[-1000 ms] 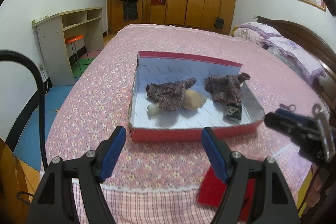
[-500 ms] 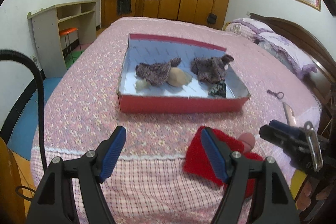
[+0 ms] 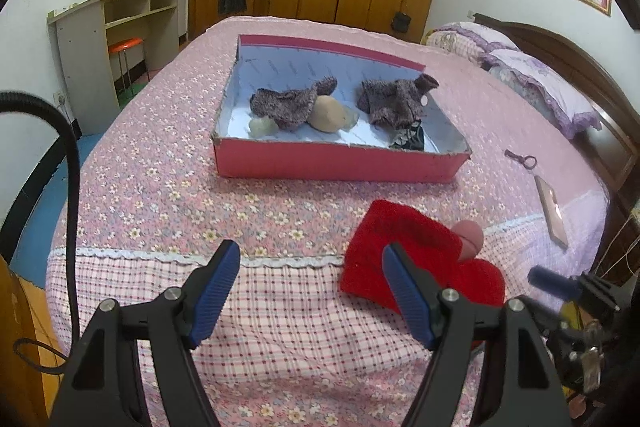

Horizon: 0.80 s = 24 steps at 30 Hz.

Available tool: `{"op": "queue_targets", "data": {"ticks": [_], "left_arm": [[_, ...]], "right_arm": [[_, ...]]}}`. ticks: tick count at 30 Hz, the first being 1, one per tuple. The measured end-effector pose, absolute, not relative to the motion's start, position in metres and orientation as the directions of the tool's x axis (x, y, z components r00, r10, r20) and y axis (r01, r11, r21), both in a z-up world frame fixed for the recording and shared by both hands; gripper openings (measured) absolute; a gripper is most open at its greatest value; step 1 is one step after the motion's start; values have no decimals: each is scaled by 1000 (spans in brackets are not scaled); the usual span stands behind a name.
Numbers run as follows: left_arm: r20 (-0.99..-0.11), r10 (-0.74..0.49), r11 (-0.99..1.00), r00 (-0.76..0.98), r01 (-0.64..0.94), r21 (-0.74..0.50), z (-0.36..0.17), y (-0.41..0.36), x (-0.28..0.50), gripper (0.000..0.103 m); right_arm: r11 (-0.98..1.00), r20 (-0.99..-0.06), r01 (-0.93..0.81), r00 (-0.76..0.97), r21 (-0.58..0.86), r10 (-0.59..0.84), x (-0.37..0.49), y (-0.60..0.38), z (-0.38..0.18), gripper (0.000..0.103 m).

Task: Organize soft objects
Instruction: 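Close the right tool on the red knit item with blue cuff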

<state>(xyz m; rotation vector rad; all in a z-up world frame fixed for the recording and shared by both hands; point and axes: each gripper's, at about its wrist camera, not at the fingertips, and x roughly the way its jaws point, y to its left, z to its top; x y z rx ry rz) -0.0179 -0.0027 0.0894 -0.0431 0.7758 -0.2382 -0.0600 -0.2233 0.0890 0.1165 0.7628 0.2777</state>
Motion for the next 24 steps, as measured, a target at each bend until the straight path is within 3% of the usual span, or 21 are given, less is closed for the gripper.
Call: {"op": "queue_targets", "data": {"ticks": [11, 16, 24], "left_arm": [[-716, -337, 940, 612, 265, -216, 70, -25, -11, 78], [-709, -374, 926, 598, 276, -256, 62, -36, -9, 87], [-713, -371, 929, 595, 239, -284, 42, -34, 9, 89]], "right_arm": [[951, -667, -196, 678, 239, 308, -64, -228, 75, 49], [948, -667, -201, 675, 246, 316, -66, -230, 72, 49], [946, -680, -212, 659, 244, 323, -67, -231, 62, 49]]}}
